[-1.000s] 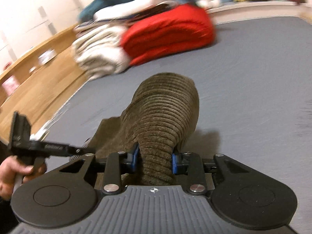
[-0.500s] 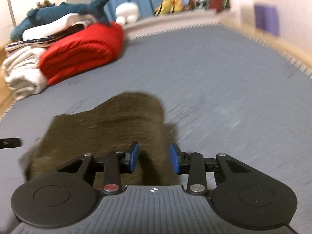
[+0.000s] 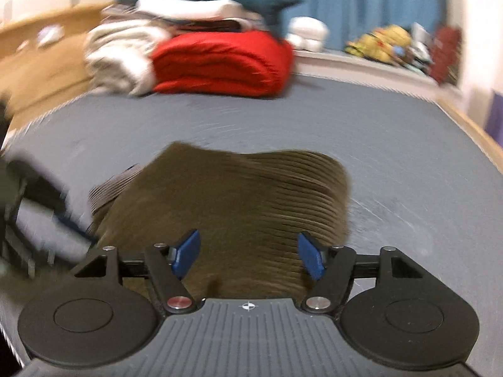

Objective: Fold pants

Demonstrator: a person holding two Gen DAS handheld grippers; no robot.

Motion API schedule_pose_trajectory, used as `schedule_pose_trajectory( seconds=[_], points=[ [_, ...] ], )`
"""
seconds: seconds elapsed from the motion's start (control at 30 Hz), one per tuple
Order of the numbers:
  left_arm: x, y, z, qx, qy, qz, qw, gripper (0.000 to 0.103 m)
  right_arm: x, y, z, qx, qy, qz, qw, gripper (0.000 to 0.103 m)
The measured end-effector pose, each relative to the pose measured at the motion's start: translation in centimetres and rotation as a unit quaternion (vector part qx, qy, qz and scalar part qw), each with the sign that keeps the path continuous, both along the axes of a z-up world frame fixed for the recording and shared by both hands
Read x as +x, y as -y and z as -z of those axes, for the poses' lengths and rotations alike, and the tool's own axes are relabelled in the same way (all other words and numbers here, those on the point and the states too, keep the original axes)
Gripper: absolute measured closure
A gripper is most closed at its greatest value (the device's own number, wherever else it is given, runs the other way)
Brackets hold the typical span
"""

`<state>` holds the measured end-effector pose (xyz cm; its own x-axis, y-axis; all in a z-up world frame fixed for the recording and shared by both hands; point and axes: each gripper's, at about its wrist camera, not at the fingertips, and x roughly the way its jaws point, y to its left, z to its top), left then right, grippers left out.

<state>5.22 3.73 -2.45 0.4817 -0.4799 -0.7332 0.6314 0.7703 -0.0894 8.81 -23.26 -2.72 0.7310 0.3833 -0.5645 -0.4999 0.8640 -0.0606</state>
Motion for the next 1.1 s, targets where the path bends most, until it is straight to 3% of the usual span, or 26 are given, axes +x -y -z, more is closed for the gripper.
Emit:
schedule_pose_trajectory(
  seconds=[0.07,0.1,0.2,0.27,0.37,0.5,0.63,0.7,0.77,0.83,0.9,0.97,1.03,1.1],
  points=[
    [1.5,-1.9,-1.0,-0.052,0.012,-0.068,0.9963,0.056,-1.1,-1.3,-0.2,-0.018,0.007,-0.036,0.999,0.03],
    [2.8,-3.0,-1.2,-0.082,0.013,-0.116,0.9898,0.055,-1.6,-2.0,0.0,-0.029,0.012,-0.057,0.998,0.029],
    [5.8,-5.4,0.2,-0.173,-0.025,-0.223,0.9591,0.056,-2.8,-3.5,0.2,-0.063,0.02,-0.094,0.993,0.027],
    [7.1,-5.8,1.6,-0.19,-0.037,-0.262,0.9455,0.056,-2.7,-3.9,0.6,-0.087,-0.003,-0.102,0.991,0.026],
    [8.8,-5.9,3.1,-0.192,-0.048,-0.287,0.9373,0.056,-1.8,-4.0,1.9,-0.118,-0.059,-0.104,0.986,0.026],
    [10.1,-6.2,4.2,-0.204,-0.062,-0.281,0.9358,0.055,-1.6,-3.6,1.6,-0.114,-0.073,-0.107,0.985,0.026],
    [10.3,-5.0,5.1,-0.183,-0.069,-0.265,0.9442,0.054,-1.6,-2.8,0.8,-0.081,-0.07,-0.104,0.989,0.027],
    [9.8,-4.7,4.9,-0.167,-0.062,-0.261,0.9489,0.082,-1.1,-1.8,-0.1,-0.034,-0.075,-0.091,0.993,0.027],
    [8.9,-5.1,2.9,-0.17,-0.027,-0.248,0.9532,0.089,-0.2,-0.4,-1.1,0.014,-0.067,-0.06,0.996,0.027],
    [7.5,-5.8,0.0,-0.165,0.04,-0.262,0.95,0.089,0.5,1.1,-2.1,0.055,-0.05,-0.014,0.997,0.027],
    [7.0,-7.2,-1.5,-0.156,0.073,-0.297,0.9392,0.089,1.2,2.4,-2.8,0.088,-0.031,0.034,0.995,0.026],
    [7.5,-8.3,-0.8,-0.116,0.061,-0.323,0.9375,0.082,2.1,3.6,-3.3,0.114,-0.022,0.079,0.99,0.025],
    [8.2,-8.6,0.9,-0.08,0.016,-0.323,0.9429,0.072,3.1,4.4,-3.2,0.135,-0.03,0.112,0.984,0.024],
    [7.3,-8.2,0.8,-0.041,0.047,-0.329,0.9423,0.071,4.2,4.8,-2.9,0.149,-0.045,0.128,0.98,0.024]
  ],
)
